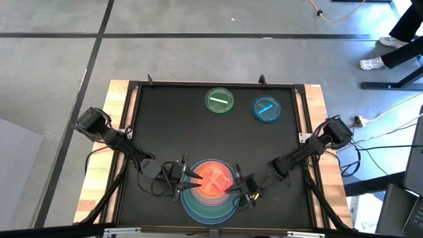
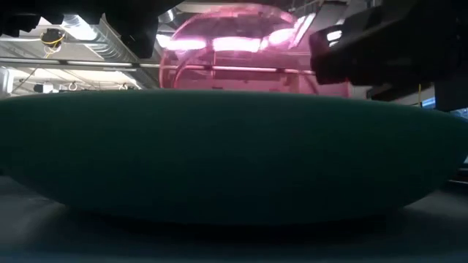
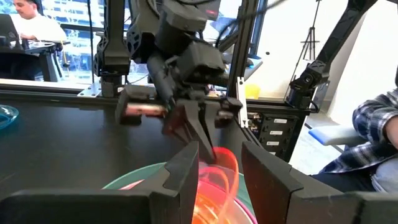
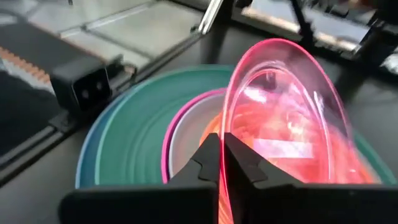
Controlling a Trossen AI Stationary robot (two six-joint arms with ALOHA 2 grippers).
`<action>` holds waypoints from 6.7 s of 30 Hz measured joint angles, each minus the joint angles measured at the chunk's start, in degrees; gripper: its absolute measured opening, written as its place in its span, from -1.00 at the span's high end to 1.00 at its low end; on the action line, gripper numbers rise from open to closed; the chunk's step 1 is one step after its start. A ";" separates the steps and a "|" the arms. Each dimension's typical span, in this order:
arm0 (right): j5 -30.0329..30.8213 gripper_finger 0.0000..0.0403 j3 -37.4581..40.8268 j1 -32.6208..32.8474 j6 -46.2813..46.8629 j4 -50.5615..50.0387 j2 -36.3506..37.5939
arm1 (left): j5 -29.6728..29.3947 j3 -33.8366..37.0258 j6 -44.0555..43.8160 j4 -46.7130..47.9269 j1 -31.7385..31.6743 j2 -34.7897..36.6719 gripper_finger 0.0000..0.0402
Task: Stack plastic plates
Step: Stack the light pink plate on the orange plate, then stack the light blue plate on the light pink plate, then stack the light green plate on the light blue plate
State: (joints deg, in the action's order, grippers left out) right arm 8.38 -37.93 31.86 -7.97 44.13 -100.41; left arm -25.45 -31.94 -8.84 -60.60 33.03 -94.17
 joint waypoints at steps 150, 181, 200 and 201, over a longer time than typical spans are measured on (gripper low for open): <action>-13.42 0.48 -6.11 -6.73 -1.51 -16.41 0.78 | -4.50 0.00 -3.02 0.98 -0.71 0.00 0.43; 8.84 0.02 -8.61 -30.07 -7.39 -54.61 10.83 | -10.08 0.00 -4.29 1.38 -4.35 0.00 0.43; 10.06 0.02 17.17 -14.36 1.15 -42.20 51.01 | 0.02 -26.31 0.54 60.68 -34.59 -1.13 0.43; 10.05 0.02 18.29 -14.04 1.46 -41.54 53.19 | 1.57 -27.10 1.96 61.50 -36.00 -1.78 0.43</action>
State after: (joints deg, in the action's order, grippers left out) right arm 18.44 -19.64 17.81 -6.51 2.59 -47.22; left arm -23.88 -59.05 -6.88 0.90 -2.97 -95.95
